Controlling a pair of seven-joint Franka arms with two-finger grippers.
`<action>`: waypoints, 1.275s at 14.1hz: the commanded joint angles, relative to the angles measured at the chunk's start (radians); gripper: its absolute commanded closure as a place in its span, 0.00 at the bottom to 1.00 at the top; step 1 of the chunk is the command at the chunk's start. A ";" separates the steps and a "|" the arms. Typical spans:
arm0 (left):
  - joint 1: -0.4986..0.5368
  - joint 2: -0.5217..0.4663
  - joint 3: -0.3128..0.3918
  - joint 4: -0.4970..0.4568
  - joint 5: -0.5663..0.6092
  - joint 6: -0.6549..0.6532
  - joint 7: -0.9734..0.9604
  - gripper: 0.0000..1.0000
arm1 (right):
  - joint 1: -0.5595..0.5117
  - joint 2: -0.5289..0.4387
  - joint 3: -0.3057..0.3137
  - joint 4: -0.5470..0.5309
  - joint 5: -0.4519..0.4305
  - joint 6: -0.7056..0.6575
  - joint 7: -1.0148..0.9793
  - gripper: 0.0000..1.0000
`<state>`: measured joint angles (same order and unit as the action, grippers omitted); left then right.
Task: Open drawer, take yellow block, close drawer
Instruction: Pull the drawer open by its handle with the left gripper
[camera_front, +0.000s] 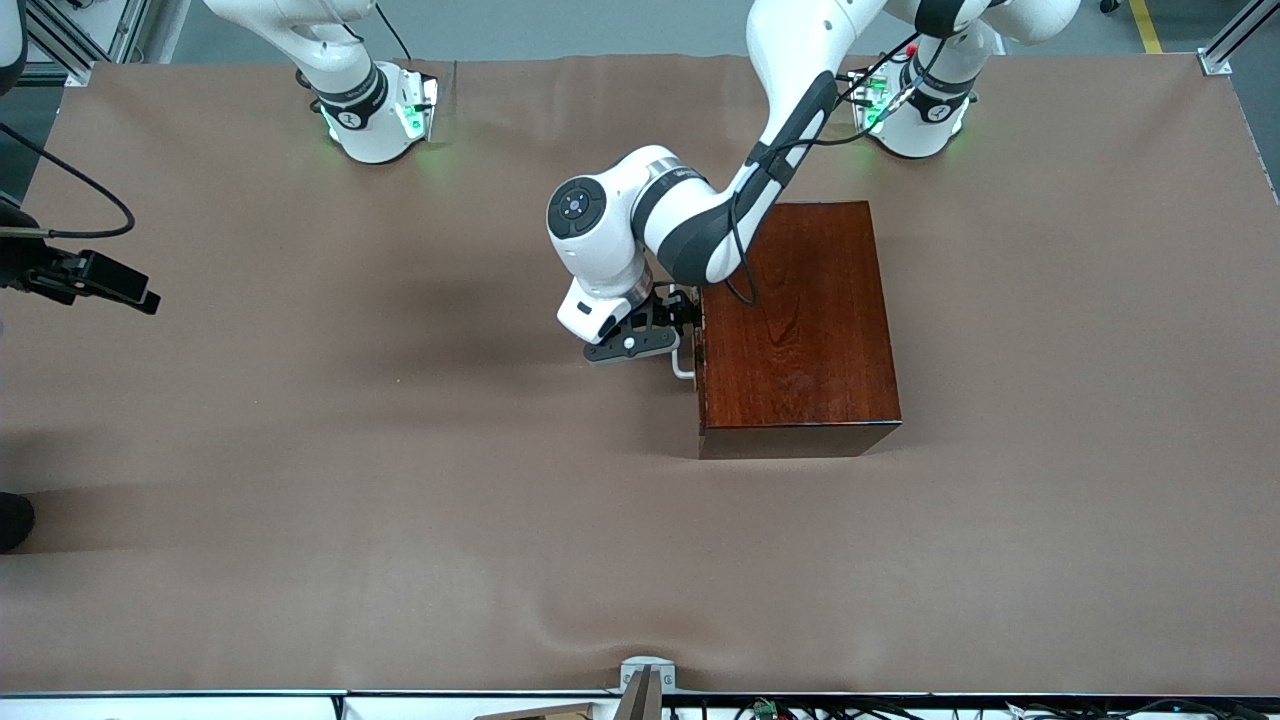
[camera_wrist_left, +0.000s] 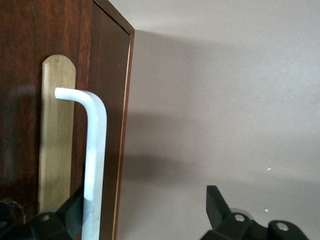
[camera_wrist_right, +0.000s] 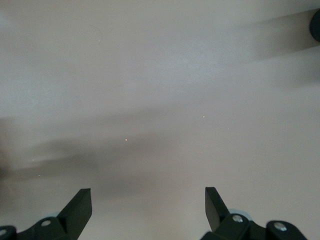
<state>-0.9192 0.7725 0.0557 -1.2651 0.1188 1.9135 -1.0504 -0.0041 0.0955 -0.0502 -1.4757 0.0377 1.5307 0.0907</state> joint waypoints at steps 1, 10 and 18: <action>-0.006 0.030 -0.007 0.035 -0.024 0.044 -0.040 0.00 | -0.008 -0.008 0.007 0.000 0.001 -0.006 0.000 0.00; -0.009 0.030 -0.008 0.044 -0.057 0.087 -0.085 0.00 | -0.008 -0.008 0.009 0.000 0.001 -0.006 0.000 0.00; -0.012 0.045 -0.017 0.044 -0.057 0.180 -0.085 0.00 | -0.008 -0.008 0.009 0.000 0.001 -0.006 0.000 0.00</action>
<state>-0.9269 0.7801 0.0455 -1.2609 0.0779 2.0417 -1.1209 -0.0041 0.0955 -0.0501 -1.4757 0.0377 1.5306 0.0907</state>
